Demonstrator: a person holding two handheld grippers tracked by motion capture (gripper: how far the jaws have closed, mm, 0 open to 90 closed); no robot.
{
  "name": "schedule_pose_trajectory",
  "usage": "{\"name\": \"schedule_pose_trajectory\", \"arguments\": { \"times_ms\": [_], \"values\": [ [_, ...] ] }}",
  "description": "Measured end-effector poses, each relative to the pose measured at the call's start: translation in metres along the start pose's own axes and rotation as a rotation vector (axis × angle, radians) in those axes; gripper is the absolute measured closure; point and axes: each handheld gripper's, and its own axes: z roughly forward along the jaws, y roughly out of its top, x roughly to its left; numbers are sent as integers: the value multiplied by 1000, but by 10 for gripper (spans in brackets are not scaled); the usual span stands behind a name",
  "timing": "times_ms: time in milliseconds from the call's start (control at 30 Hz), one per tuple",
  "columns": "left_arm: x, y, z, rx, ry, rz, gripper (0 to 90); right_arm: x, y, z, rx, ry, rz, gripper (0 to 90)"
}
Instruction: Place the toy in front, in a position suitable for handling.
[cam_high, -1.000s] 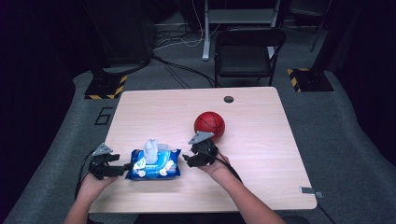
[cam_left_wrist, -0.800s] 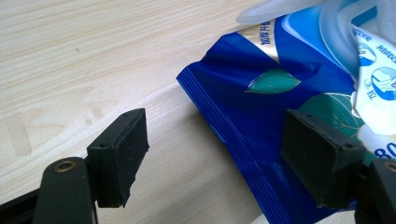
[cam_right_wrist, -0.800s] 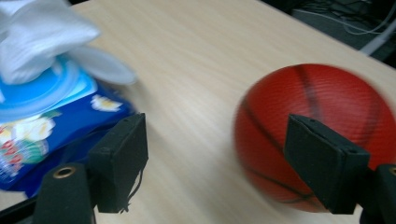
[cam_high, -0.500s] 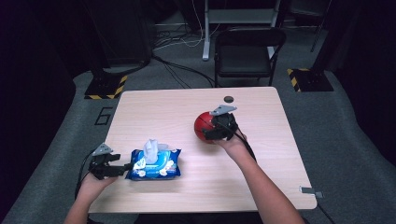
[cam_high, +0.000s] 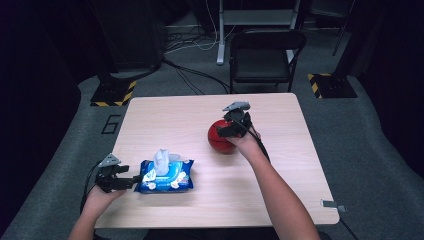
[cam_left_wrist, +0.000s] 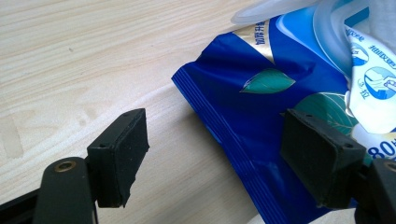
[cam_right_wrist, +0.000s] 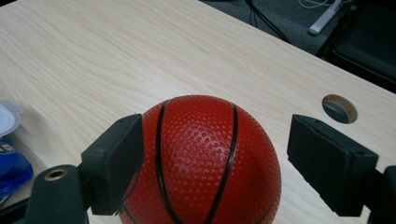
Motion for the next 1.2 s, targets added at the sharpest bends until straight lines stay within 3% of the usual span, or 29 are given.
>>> {"name": "schedule_pose_trajectory", "arguments": {
  "times_ms": [200,367,533,633,767,900,967,1067,1200],
  "values": [
    [0,0,0,-1,0,1,232,-1,-4,7,6,21,19,183],
    [1,0,0,-1,4,0,232,0,-13,5,8,72,33,180],
    [2,0,3,-7,3,-12,232,5,-21,-1,8,75,10,174],
    [2,2,3,-5,3,-5,232,11,-31,-11,14,62,-58,173],
    [3,4,5,-2,2,-6,230,14,-46,-24,14,57,-67,172],
    [4,4,6,-5,-1,-5,229,16,-64,-44,27,96,-42,195],
    [4,4,5,-8,4,-7,230,16,-69,-54,1,103,-61,196],
    [3,4,2,-8,3,-6,230,14,-66,-64,-39,104,-57,196],
    [2,5,-1,-16,6,-5,230,9,-52,-55,-63,87,-62,196]
  ]
}}
